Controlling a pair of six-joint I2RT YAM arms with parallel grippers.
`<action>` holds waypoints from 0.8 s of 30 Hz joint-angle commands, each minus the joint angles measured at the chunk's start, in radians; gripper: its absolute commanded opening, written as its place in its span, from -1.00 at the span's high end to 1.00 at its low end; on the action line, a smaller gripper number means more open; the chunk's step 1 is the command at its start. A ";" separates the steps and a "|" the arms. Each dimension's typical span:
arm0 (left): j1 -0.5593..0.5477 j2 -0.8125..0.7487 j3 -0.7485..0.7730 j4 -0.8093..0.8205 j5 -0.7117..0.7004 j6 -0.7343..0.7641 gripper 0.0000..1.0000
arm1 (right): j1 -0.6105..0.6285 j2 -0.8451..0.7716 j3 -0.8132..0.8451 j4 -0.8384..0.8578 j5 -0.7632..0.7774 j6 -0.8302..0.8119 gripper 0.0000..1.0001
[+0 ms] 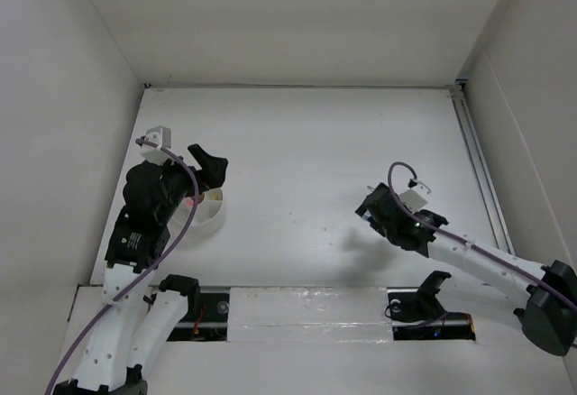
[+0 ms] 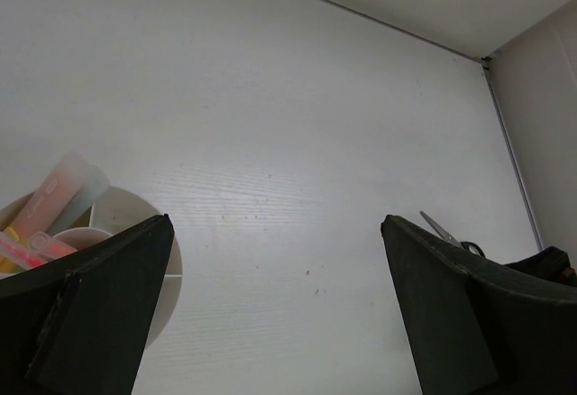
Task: Sort the stationery into containers
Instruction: Pick up the stationery from the center of the board.
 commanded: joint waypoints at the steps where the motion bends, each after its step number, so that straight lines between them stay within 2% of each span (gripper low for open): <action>1: -0.002 -0.011 -0.007 0.039 0.024 0.015 -1.00 | -0.016 -0.035 0.046 -0.176 0.118 0.172 -0.94; 4: -0.002 -0.020 -0.007 0.039 0.024 0.015 -1.00 | -0.048 -0.046 0.072 -0.259 0.189 0.208 -0.94; 6: -0.002 -0.020 -0.007 0.039 0.024 0.015 -1.00 | -0.134 -0.046 0.084 -0.273 0.180 0.207 -0.94; 7: -0.002 -0.020 -0.007 0.039 0.024 0.015 -1.00 | -0.186 -0.046 0.084 -0.245 0.158 0.155 -0.94; 13: -0.002 -0.029 -0.016 0.039 0.024 0.015 -1.00 | -0.312 -0.045 0.093 -0.226 0.119 0.041 -0.97; 19: -0.002 -0.011 -0.016 0.039 0.033 0.015 -1.00 | -0.312 -0.069 0.061 -0.206 0.068 0.152 -0.95; 24: -0.002 -0.011 -0.016 0.039 0.033 0.015 -1.00 | -0.225 -0.031 0.063 -0.195 0.107 0.300 -0.93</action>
